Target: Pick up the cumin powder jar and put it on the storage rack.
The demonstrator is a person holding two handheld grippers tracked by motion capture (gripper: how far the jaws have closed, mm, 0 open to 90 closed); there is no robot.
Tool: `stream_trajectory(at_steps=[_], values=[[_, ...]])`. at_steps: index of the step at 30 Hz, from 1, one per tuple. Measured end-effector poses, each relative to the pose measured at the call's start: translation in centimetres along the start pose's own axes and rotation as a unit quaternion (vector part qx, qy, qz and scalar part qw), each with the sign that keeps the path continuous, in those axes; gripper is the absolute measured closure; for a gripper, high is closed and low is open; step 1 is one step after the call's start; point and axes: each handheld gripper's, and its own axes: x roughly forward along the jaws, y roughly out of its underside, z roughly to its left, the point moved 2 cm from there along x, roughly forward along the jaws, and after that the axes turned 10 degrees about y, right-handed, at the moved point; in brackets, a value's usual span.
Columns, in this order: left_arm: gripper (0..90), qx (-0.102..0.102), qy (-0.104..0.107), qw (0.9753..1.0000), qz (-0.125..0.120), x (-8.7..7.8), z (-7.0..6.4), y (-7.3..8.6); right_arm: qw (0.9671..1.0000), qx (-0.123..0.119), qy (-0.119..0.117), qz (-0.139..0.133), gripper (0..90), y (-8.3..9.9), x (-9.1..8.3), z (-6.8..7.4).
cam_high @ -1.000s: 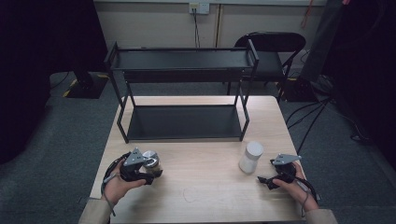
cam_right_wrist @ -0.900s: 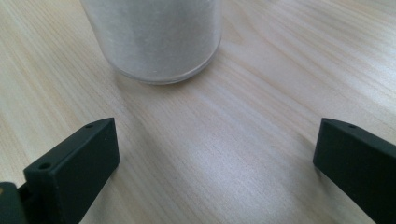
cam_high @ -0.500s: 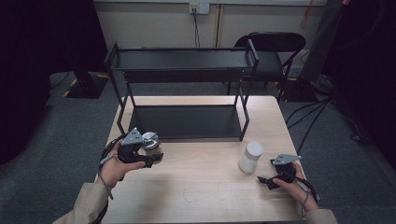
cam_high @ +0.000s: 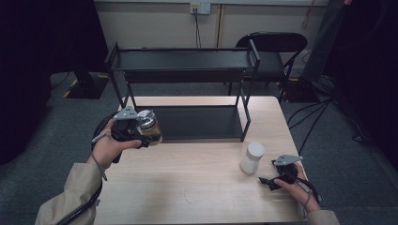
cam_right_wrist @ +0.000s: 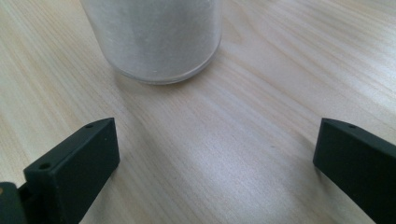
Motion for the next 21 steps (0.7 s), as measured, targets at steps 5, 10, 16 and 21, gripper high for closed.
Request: stream_trajectory(at_steps=[5,10,16,21], values=[[30.5,0.002,0.0,1.0,0.0,-0.5,0.4,-2.3,1.0,0.0,0.0,0.0,0.0,0.0,0.0,0.0],[30.5,-0.002,-0.004,1.0,-0.001,-0.7,1.0,-3.9,1.0,0.0,0.0,0.0,0.0,0.0,0.0,0.0],[30.5,0.002,-0.014,0.9999,0.006,-0.4,1.4,-6.1,1.0,0.0,0.0,0.0,0.0,0.0,0.0,0.0],[30.5,0.001,-0.022,0.9997,0.002,-0.2,1.8,-8.3,1.0,0.0,0.0,0.0,0.0,0.0,0.0,0.0]])
